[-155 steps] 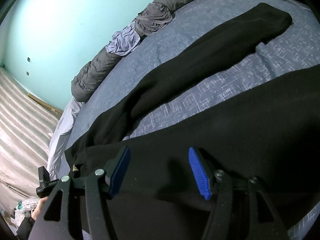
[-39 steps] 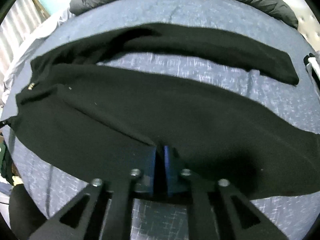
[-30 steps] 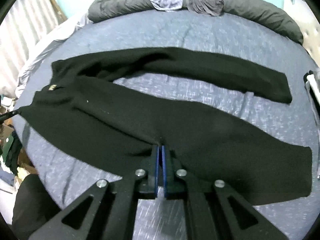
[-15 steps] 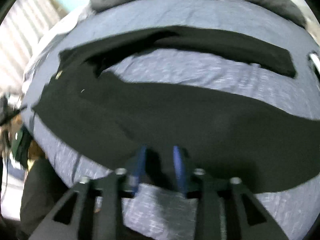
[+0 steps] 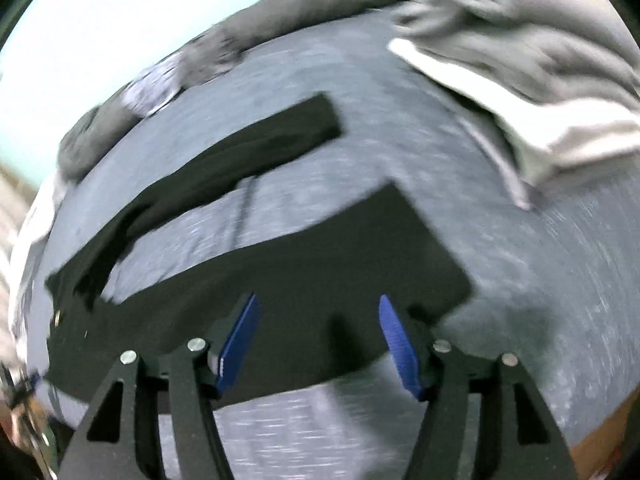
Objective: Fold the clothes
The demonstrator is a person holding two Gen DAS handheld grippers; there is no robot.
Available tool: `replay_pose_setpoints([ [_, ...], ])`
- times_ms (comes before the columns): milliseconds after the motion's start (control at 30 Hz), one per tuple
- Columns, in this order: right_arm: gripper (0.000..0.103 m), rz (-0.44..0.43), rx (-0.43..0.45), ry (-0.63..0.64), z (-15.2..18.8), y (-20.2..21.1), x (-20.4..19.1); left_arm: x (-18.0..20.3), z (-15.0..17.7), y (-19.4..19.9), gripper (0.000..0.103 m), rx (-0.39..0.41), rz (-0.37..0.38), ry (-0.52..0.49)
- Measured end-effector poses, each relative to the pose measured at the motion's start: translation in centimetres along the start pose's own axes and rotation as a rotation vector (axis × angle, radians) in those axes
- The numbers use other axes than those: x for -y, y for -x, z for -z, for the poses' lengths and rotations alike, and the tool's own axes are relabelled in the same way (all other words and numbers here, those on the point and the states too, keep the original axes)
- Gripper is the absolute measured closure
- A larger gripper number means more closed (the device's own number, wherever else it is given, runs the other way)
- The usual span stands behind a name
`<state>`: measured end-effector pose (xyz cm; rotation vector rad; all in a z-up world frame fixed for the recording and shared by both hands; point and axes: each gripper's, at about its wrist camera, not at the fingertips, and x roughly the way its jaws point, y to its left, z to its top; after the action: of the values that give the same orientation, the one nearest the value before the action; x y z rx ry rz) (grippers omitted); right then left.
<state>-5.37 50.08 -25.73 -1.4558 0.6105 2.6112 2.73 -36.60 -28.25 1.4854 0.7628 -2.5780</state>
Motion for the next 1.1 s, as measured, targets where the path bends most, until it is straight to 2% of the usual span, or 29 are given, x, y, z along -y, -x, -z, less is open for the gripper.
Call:
replay_pose_setpoints([
  [167,0.038,0.027,0.013,-0.044,-0.3,0.2,2.9,-0.3,0.3,-1.4,0.057,-0.021,-0.01,0.004],
  [300,0.037,0.076,0.015,-0.047,-0.7,-0.8,4.6,0.3,0.5,-1.9,0.082,-0.029,-0.012,-0.021],
  [433,0.037,0.085,0.001,-0.081,-0.5,-2.2,6.3,1.0,0.7,-2.3,0.089,-0.04,-0.049,-0.066],
  [567,0.037,0.055,-0.014,-0.092,-0.1,-3.0,7.0,0.7,0.6,-2.1,0.096,-0.036,-0.063,-0.057],
  [633,0.045,0.047,-0.012,-0.073,0.2,-2.9,6.8,0.9,0.6,-2.0,0.097,-0.034,-0.07,-0.063],
  [667,0.069,0.045,-0.005,-0.063,0.2,-2.6,6.6,1.0,0.6,-2.0,0.097,-0.034,-0.075,-0.068],
  [700,0.086,0.044,0.001,-0.054,0.2,-2.4,6.5,1.1,0.6,-1.9,0.098,-0.031,-0.082,-0.071],
  [800,0.095,0.019,0.043,-0.033,-0.3,-0.8,5.9,1.2,0.5,-1.6,0.102,-0.021,-0.101,-0.078],
  [1100,0.097,-0.025,0.151,0.11,-5.6,8.3,2.5,0.9,0.3,-0.7,0.103,-0.007,-0.11,-0.072],
])
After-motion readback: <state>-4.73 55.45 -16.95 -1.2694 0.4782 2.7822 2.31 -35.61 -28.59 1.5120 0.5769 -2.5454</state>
